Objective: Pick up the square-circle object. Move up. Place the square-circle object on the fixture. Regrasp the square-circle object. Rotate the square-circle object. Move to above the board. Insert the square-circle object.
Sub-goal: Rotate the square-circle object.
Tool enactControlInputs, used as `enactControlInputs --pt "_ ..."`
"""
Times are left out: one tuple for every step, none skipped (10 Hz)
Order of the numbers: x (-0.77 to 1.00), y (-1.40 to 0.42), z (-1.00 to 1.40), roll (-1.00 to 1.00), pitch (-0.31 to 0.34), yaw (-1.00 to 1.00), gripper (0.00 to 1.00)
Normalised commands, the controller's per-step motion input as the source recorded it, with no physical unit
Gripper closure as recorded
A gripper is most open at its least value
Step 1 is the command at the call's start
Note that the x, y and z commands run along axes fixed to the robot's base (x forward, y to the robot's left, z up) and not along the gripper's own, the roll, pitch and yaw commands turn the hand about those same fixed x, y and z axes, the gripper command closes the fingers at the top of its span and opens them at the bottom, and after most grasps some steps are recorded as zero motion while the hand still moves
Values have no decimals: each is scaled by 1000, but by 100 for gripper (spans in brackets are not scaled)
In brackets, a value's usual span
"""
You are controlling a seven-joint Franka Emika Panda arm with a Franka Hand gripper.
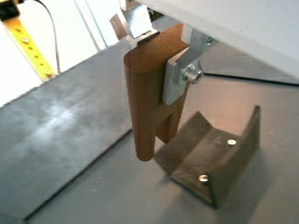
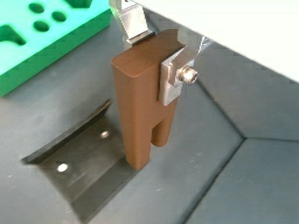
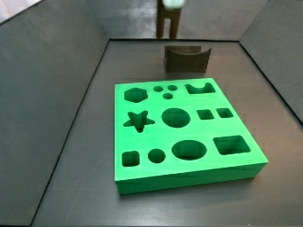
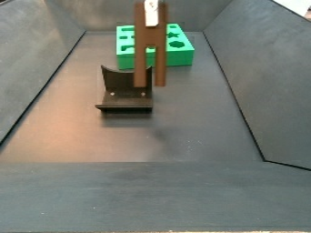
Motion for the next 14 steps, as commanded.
enactControlInputs --pt "-1000 114 576 -123 -11 -38 100" --pt "-1000 108 540 -122 -9 -38 100" --pt "-1000 93 447 -119 1 -40 100" --pt "-962 80 352 -116 9 -39 100" --pt "-735 53 211 -118 8 -39 100" --pt "-621 42 160 -122 5 -38 100" --pt "-343 26 84 -142 -9 -37 100" --pt "-237 23 66 -146 -16 -38 100" --pt "0 0 0 -991 -1 1000 100" --pt "50 4 -23 -993 11 1000 100" --pt "60 25 -5 -1000 -31 983 100" --pt "52 0 -11 -1000 -97 961 100" --pt "36 8 -12 -982 -139 908 100" --pt "20 6 -7 -811 -127 720 100"
